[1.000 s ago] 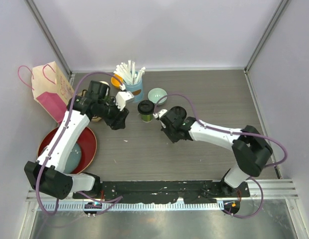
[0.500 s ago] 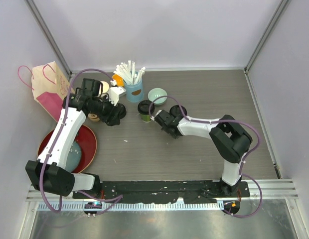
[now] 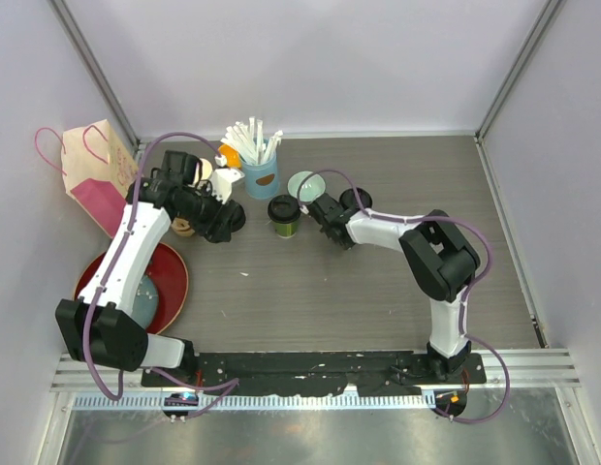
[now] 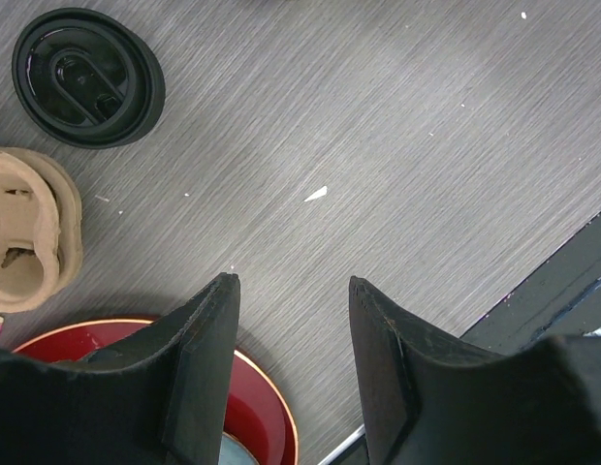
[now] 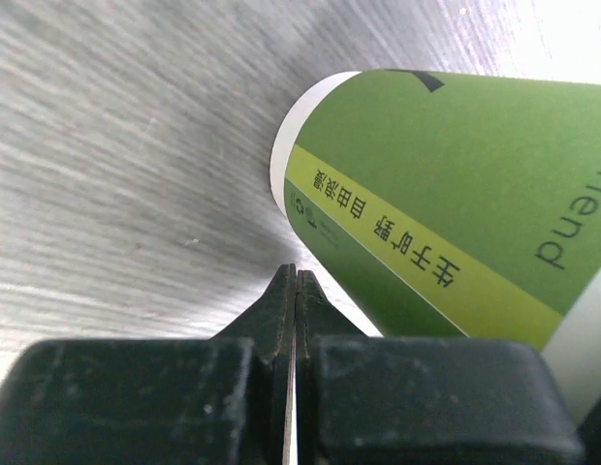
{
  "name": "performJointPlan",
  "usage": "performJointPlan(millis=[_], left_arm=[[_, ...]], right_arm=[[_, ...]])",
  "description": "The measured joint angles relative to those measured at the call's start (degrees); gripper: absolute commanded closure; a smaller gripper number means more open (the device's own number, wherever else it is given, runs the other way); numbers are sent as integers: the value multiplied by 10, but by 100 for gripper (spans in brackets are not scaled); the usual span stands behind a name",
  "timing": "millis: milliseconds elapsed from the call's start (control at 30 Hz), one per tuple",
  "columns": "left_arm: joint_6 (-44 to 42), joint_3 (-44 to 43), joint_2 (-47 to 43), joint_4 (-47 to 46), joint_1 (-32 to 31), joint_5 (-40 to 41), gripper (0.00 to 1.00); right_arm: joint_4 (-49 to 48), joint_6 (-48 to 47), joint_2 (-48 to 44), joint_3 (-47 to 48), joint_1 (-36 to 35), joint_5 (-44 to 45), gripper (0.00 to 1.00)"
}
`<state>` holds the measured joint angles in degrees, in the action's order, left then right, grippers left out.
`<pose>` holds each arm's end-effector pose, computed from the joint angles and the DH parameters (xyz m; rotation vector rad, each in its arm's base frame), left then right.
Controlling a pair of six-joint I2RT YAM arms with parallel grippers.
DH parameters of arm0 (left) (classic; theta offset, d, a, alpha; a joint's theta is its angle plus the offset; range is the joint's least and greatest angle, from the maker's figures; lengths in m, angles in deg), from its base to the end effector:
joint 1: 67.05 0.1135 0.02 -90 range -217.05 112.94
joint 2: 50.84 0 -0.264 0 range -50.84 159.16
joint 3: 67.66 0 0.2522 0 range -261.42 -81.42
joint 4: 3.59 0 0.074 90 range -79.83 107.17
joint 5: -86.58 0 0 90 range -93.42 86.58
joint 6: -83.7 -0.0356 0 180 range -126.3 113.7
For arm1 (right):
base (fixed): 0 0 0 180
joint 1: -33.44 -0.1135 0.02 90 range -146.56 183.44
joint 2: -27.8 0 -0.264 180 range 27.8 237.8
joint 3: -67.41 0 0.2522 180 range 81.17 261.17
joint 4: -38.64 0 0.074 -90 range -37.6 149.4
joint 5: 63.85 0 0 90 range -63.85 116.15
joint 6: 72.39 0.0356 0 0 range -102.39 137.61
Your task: Pack the takeout coffee
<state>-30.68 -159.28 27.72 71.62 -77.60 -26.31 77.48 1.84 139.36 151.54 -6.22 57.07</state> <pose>0.2562 -0.0618 0.3348 0.8980 2.4225 -0.4416 0.3065 0.2303 0.1471 -1.0634 2.3455 -0.5839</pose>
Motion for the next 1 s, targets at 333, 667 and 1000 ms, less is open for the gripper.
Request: performJointPlan(millis=[333,667,1000], left_arm=[[-1,0,1,-2,2,5,48],[-2,-20,1,15,2,0,46],[15,-146,-11,17,87,146,32]], right_arm=[[-13,-37,30,35,27,6,99],[-5,-40,32,41,13,4,63],[12,-9,-99,20,-47,-71,45]])
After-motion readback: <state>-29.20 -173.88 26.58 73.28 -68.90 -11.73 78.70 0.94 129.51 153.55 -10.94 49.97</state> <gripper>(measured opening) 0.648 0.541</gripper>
